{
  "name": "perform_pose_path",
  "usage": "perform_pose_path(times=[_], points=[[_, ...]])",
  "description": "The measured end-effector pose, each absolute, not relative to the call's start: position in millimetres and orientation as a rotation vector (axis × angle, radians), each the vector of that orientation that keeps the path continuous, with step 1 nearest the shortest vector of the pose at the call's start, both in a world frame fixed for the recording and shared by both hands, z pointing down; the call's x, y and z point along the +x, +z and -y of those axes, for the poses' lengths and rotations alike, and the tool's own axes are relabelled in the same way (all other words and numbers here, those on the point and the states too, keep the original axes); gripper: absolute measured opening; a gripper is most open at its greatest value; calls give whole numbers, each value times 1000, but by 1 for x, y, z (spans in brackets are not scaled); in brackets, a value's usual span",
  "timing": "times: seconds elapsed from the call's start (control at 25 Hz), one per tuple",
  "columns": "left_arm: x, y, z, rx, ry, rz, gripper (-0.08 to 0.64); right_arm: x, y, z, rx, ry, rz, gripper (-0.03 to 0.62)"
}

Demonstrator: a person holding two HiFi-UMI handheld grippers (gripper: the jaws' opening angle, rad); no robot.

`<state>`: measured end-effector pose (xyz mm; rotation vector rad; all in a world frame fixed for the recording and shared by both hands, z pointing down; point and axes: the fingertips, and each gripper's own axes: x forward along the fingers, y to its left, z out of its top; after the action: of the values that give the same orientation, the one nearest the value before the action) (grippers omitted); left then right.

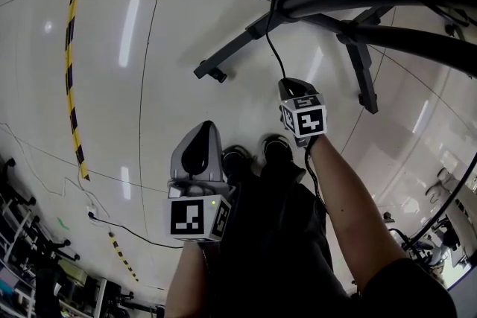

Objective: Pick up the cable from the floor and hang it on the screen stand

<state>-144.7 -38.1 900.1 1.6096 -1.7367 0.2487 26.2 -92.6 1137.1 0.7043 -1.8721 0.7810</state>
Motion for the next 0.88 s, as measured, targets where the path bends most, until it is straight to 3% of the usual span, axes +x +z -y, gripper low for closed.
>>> perform_pose_path(times=[0.88], points=[[-112,787,28,1684,216,1783,3,-5,945,82,597,849,2119,18]])
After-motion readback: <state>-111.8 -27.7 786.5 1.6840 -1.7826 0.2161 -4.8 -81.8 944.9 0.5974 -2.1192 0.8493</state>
